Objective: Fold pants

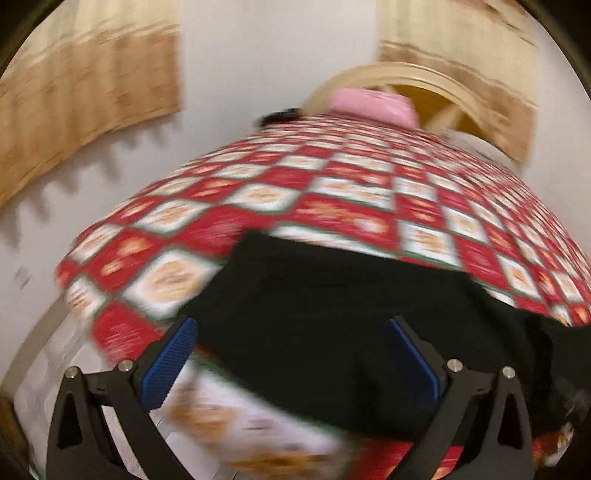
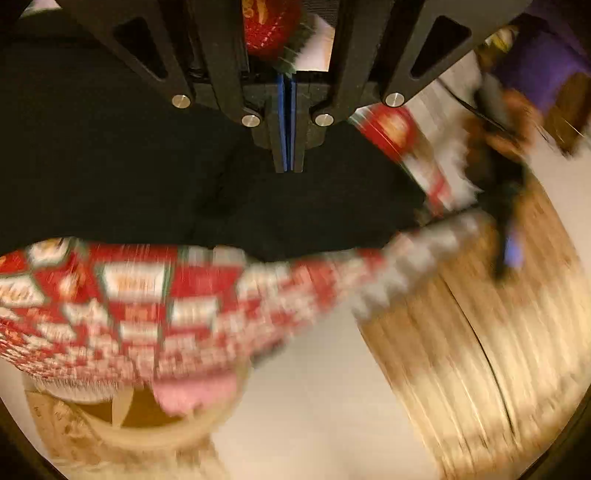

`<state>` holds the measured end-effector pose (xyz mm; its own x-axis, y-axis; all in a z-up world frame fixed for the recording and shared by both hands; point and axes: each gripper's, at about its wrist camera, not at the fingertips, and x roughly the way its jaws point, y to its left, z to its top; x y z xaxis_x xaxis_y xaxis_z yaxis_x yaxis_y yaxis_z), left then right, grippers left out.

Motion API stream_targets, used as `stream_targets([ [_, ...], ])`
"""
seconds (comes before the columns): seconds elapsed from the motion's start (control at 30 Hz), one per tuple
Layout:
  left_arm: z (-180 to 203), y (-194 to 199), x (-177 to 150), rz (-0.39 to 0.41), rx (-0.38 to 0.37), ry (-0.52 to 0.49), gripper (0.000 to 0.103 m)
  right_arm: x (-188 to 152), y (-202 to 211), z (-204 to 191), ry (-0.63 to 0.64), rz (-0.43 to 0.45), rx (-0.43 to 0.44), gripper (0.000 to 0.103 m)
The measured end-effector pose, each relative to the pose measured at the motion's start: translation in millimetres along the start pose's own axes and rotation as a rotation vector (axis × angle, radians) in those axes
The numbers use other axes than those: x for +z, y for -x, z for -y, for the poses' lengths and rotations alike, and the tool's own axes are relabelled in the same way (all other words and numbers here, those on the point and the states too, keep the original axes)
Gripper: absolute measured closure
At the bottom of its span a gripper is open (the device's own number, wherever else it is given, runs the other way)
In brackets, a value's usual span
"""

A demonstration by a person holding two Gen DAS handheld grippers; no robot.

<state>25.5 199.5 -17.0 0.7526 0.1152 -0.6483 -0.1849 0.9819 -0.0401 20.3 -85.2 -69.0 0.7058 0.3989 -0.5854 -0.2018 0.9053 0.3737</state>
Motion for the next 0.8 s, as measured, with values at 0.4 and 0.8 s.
stream_targets([
  [0.4,-76.0,-38.7,-16.0,-0.128,-0.019,0.358,0.0,5.4,15.0,-19.1,-0.002,0.081,0.076,0.1],
  [0.8,-38.8,-50.6,-9.5,-0.093,-0.043,0.299,0.016,-3.5,12.9,-16.8,-0.018,0.053,0.084,0.1],
])
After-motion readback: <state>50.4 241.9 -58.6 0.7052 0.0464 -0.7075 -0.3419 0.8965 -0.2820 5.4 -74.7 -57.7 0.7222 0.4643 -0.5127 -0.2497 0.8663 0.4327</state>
